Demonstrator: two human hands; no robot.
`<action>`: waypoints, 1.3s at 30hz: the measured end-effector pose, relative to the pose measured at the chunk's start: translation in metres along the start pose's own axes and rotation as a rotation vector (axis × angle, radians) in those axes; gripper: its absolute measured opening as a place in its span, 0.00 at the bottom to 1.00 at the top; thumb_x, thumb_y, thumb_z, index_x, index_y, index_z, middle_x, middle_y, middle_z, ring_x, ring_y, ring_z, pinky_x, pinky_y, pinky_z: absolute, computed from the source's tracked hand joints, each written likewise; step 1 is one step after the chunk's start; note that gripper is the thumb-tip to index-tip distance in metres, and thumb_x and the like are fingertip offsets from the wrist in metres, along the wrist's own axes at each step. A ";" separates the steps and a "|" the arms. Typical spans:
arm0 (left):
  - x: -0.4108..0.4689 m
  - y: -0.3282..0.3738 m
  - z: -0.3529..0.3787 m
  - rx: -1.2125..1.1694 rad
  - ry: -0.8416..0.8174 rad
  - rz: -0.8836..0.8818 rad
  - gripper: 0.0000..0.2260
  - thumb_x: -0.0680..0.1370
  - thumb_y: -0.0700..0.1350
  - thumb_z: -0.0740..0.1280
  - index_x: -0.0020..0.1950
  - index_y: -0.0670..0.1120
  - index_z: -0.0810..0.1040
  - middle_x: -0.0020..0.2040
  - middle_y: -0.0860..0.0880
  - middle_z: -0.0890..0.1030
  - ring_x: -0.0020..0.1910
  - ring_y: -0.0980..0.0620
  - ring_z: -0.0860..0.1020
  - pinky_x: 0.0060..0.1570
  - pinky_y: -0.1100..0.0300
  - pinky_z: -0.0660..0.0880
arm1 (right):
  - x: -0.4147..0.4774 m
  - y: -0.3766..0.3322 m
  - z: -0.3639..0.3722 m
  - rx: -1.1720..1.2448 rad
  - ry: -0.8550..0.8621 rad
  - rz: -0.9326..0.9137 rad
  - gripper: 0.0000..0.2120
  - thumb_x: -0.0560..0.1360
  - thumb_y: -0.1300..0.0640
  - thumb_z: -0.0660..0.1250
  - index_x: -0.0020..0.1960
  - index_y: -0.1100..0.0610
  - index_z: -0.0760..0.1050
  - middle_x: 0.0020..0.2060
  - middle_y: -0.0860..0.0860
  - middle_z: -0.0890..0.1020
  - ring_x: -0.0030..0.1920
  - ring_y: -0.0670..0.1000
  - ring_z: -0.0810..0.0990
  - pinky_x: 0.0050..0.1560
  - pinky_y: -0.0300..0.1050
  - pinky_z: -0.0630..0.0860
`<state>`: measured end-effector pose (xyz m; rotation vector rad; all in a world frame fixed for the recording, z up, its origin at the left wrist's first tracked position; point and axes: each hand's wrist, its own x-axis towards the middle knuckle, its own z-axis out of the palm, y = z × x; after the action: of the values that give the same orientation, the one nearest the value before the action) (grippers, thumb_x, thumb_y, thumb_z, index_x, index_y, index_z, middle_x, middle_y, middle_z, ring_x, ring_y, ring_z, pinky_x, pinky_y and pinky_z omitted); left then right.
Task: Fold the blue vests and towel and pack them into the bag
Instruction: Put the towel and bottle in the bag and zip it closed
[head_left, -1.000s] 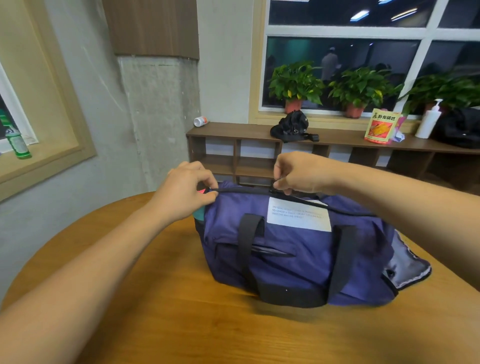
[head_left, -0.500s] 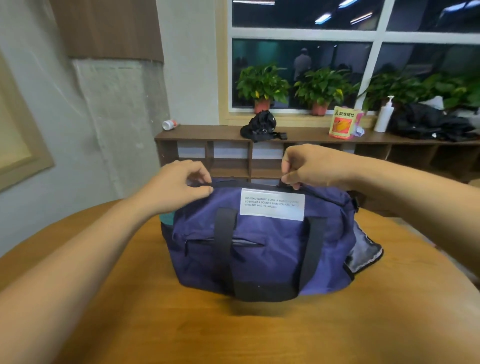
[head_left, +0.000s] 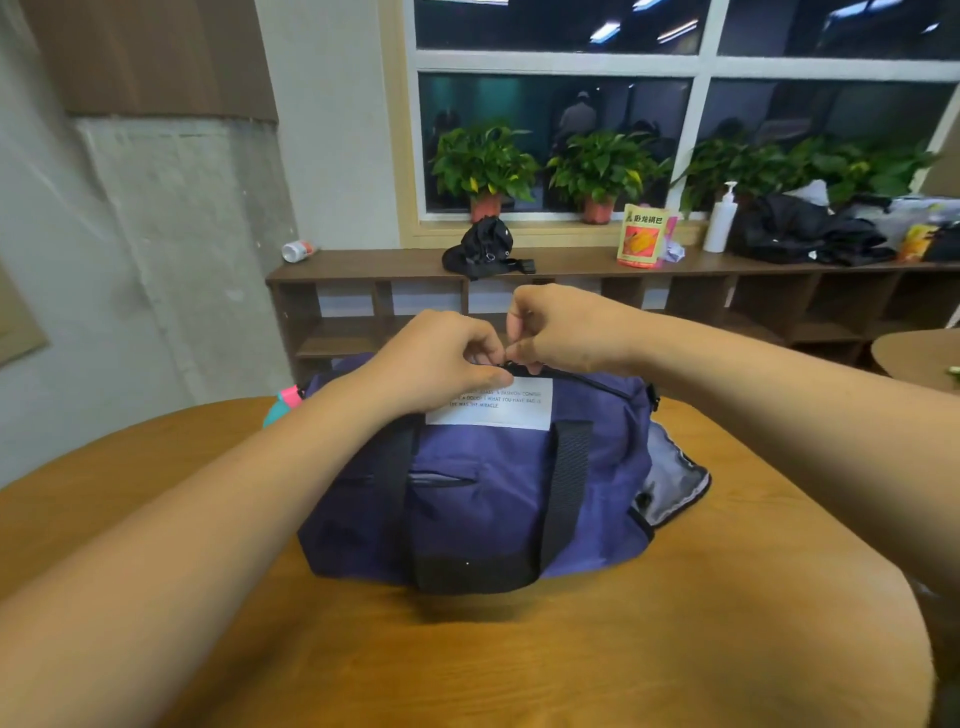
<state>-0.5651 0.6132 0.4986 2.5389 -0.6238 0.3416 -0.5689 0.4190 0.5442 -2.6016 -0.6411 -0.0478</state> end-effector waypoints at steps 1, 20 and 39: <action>0.001 0.000 0.001 0.011 -0.004 -0.004 0.09 0.74 0.55 0.80 0.49 0.54 0.85 0.42 0.57 0.84 0.43 0.62 0.81 0.48 0.58 0.80 | -0.001 0.002 0.000 0.001 -0.004 0.000 0.06 0.79 0.58 0.72 0.52 0.56 0.76 0.37 0.50 0.86 0.37 0.46 0.80 0.40 0.44 0.72; -0.008 -0.048 -0.047 0.199 0.139 0.101 0.05 0.76 0.50 0.78 0.47 0.56 0.83 0.43 0.57 0.83 0.48 0.51 0.77 0.52 0.50 0.74 | -0.035 0.085 -0.059 0.386 0.089 0.263 0.07 0.79 0.67 0.73 0.52 0.59 0.76 0.45 0.57 0.85 0.42 0.48 0.87 0.42 0.40 0.85; -0.047 -0.048 -0.017 0.154 0.238 0.022 0.09 0.74 0.47 0.79 0.52 0.52 0.84 0.47 0.53 0.79 0.47 0.52 0.78 0.54 0.52 0.76 | -0.077 0.065 0.028 -0.189 0.405 -0.063 0.11 0.79 0.51 0.71 0.57 0.52 0.73 0.50 0.50 0.75 0.50 0.55 0.77 0.52 0.54 0.76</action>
<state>-0.5842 0.6766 0.4772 2.5832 -0.5520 0.7131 -0.6105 0.3468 0.4806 -2.6319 -0.5909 -0.6652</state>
